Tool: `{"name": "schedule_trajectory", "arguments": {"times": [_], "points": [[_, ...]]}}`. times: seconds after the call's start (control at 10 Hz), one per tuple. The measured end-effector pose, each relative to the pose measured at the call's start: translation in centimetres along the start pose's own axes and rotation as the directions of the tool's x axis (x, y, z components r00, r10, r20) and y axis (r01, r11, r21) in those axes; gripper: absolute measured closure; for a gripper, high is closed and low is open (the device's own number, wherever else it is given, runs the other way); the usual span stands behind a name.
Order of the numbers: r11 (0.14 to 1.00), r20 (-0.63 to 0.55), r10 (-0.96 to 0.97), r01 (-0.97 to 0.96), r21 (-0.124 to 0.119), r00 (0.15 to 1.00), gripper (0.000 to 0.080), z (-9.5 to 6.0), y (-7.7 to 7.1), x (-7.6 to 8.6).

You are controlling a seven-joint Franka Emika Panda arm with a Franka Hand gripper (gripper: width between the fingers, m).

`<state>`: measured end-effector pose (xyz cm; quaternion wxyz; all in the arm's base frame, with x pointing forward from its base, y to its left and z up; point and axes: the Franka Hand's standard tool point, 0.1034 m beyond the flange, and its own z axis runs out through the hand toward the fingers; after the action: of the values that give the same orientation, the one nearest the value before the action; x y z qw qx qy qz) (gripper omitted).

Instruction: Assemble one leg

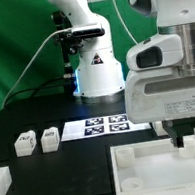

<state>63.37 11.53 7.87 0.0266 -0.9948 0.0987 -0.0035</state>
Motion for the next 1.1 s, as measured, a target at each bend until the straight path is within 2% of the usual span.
{"name": "schedule_trajectory", "arguments": {"times": [0.2, 0.4, 0.5, 0.6, 0.7, 0.8, 0.9, 1.0, 1.1], "points": [[0.976, 0.003, 0.217, -0.217, 0.006, 0.976, 0.0512, 0.00, -0.17, -0.06], [0.919, 0.004, 0.394, -0.394, 0.005, 0.919, 0.0508, 0.00, -0.11, -0.04], [0.865, 0.004, 0.502, -0.502, 0.004, 0.865, 0.0508, 0.00, -0.08, -0.02], [0.742, 0.005, 0.671, -0.671, 0.004, 0.742, 0.0508, 0.01, -0.01, 0.01], [0.582, 0.010, 0.813, -0.813, 0.007, 0.582, 0.0508, 0.05, 0.13, 0.07], [0.417, 0.040, 0.908, -0.908, 0.023, 0.418, 0.0508, 0.13, 0.40, 0.14], [0.257, 0.074, 0.963, -0.966, 0.027, 0.258, 0.0508, 0.11, 0.56, 0.07], [0.106, 0.091, 0.990, -0.994, 0.016, 0.107, 0.0506, 0.12, 0.53, -0.01], [0.037, 0.095, 0.995, -0.999, 0.009, 0.038, 0.0506, 0.12, 0.46, -0.03]]}}
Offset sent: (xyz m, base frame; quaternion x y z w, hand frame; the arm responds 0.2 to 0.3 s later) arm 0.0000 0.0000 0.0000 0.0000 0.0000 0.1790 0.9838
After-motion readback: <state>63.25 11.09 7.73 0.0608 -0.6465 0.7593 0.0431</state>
